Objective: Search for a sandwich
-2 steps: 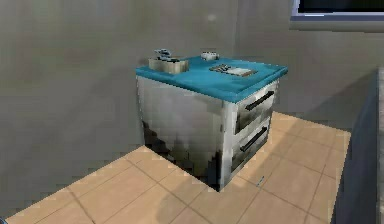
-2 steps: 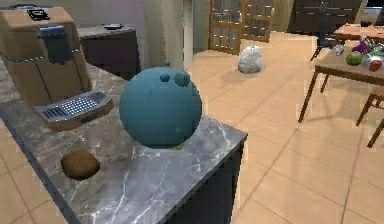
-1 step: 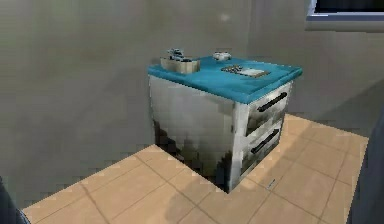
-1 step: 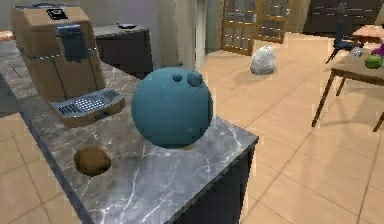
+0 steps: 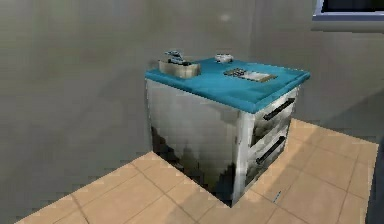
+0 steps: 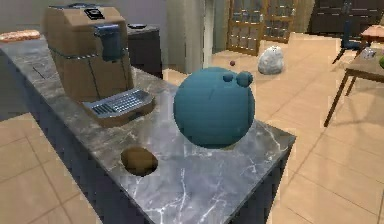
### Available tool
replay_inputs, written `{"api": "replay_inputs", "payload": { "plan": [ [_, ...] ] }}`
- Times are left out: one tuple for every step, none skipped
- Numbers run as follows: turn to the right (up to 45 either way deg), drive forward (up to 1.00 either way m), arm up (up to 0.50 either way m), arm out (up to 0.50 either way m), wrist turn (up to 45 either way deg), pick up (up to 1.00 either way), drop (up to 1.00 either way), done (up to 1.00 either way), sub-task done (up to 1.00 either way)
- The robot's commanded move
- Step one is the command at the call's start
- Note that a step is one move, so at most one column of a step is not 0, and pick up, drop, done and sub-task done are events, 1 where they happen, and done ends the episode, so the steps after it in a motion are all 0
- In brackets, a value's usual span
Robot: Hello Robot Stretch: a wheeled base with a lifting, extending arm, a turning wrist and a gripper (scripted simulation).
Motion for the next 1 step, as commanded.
{"api": "replay_inputs", "payload": {
  "plan": [
    [42.0, 0.0, 0.0, 0.0, 0.0, 0.0, 0.0, 0.0, 0.0]
  ]
}}
